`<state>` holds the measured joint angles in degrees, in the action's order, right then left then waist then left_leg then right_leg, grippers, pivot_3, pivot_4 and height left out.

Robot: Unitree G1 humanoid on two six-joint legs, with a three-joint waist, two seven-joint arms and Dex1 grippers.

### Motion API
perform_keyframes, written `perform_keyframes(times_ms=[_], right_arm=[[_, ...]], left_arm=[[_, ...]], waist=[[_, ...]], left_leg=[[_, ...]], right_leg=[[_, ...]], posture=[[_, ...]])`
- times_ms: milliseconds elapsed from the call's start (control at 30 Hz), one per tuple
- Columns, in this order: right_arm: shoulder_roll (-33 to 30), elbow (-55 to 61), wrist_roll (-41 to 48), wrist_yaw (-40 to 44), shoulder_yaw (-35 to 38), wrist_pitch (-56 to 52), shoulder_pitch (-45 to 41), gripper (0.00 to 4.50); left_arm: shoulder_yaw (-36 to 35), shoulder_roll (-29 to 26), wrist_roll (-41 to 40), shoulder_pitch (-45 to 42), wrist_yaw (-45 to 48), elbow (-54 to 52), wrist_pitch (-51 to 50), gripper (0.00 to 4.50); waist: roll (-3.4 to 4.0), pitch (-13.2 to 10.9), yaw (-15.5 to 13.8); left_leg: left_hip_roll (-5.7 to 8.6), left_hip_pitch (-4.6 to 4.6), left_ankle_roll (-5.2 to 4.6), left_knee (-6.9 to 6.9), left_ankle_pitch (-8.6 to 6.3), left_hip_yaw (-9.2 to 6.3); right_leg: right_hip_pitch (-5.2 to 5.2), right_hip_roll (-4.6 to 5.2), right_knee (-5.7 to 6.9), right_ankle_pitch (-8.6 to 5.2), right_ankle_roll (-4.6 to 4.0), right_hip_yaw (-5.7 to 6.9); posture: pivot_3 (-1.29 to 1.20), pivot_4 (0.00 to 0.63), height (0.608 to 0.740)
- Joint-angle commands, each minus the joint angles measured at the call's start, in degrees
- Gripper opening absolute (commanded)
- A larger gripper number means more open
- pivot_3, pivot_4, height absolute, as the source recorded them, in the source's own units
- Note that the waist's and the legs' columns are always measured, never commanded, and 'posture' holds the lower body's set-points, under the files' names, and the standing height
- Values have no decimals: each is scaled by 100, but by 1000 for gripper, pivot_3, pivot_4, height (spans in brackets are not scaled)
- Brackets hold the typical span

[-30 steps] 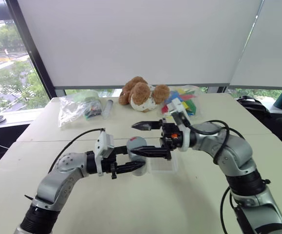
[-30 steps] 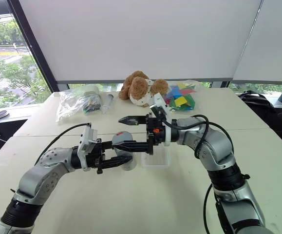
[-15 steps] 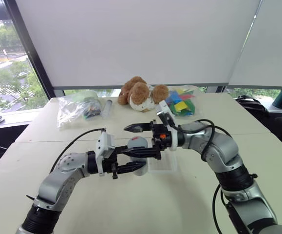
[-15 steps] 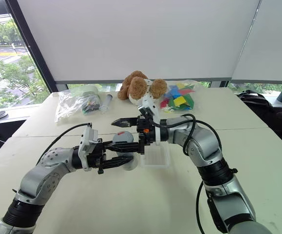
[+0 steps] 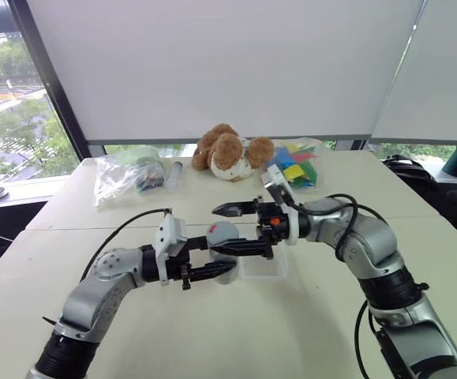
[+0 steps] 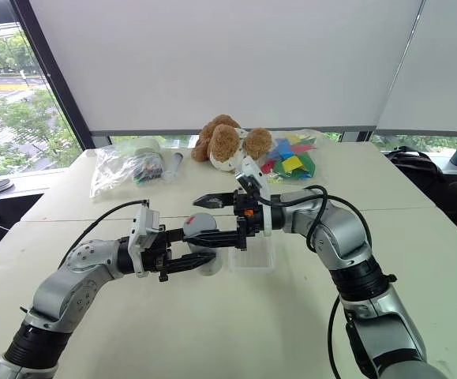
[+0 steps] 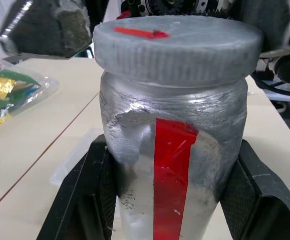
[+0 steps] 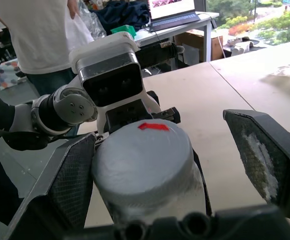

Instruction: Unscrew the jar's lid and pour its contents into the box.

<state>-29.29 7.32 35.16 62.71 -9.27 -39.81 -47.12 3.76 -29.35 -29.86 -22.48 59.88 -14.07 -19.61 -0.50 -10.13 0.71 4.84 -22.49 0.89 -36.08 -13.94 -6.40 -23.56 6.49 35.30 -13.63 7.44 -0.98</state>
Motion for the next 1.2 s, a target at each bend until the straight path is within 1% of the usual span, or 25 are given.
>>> perform_keyframes(times_ms=[33, 133, 300, 400, 500, 600, 700, 1000, 1033, 1100, 1167, 1200], right_arm=[[-141, 173, 117, 40, 234, -88, 17, 4431], [-120, 224, 258, 77, 326, -128, 23, 4431], [-138, 470, 761, 366, 555, -184, 58, 4431], [-147, 616, 851, 390, 525, -247, 83, 4431], [-31, 655, 739, 267, 385, -204, 65, 4431], [44, 521, 352, 176, 136, 40, 30, 4431], [130, 408, 162, 118, 17, 164, 3, 4431], [292, 372, -37, 105, -157, 244, 68, 4431], [303, 369, -38, 109, -160, 247, 76, 4199], [336, 344, -46, 103, -146, 273, 81, 3591], [357, 316, -59, 105, -132, 298, 80, 2606], [357, 303, -51, 136, -115, 313, 74, 2359]], left_arm=[[-37, 3, -50, 21, 85, -135, 174, 2061], [-32, 16, -47, 27, 75, -128, 179, 2061], [-54, -5, -45, 57, 96, -127, 178, 2061], [-71, -11, -41, 76, 95, -141, 163, 2061], [-68, -12, -44, 92, 88, -158, 142, 2061], [-52, -7, -46, 91, 87, -163, 122, 2061], [-53, -19, -53, 99, 99, -178, 109, 2061], [-49, -9, -56, 130, 55, -231, 84, 2061], [-46, -5, -57, 132, 49, -235, 81, 2061], [-44, -2, -57, 132, 46, -238, 82, 2061], [-46, -2, -56, 128, 45, -236, 84, 2061], [-47, -6, -55, 123, 45, -237, 81, 2061]], waist=[[0, 0, 5], [0, 0, 6], [0, 0, -3], [0, 0, 3], [0, 0, 4], [0, 0, 4], [0, 0, 1], [0, 0, 0], [0, 0, 1], [0, 0, 4], [0, 0, 4], [0, 0, 2]], left_leg=[[0, 0, 0, 0, 0, 0], [-1, 0, 0, 1, 0, 0], [-1, -1, 0, 0, 0, 0], [-1, 0, 0, 0, 0, 0], [-1, 0, 0, 0, 0, 0], [-1, 0, 0, 0, 0, 0], [-1, 0, 0, 0, 0, 0], [-1, 0, 0, 0, 0, 0], [-1, 0, 0, 0, 0, -1], [-1, 0, 0, 1, 0, -1], [-1, 0, 0, 1, 0, -1], [-1, 0, 0, 1, 0, -1]], right_leg=[[0, 0, 0, 0, 0, 0], [0, -1, 0, 0, 0, 0], [0, 0, -1, 0, 0, 0], [1, 0, -1, 0, 0, 0], [0, 0, 0, 0, 0, 0], [0, 0, 0, 0, 0, 0], [0, 0, 0, 0, 0, 0], [0, 0, 0, 0, 0, 0], [0, 0, 0, 0, 0, 0], [-1, 0, 0, 0, 0, 0], [-1, 0, 0, 0, 0, 0], [-1, 0, 0, 0, 0, 0]], posture=[[0, 150, 740], [0, 150, 740], [0, 150, 740], [0, 150, 740], [0, 150, 740], [0, 150, 740], [0, 150, 740], [0, 150, 740], [0, 150, 740], [0, 150, 740], [0, 150, 740], [0, 150, 740]])
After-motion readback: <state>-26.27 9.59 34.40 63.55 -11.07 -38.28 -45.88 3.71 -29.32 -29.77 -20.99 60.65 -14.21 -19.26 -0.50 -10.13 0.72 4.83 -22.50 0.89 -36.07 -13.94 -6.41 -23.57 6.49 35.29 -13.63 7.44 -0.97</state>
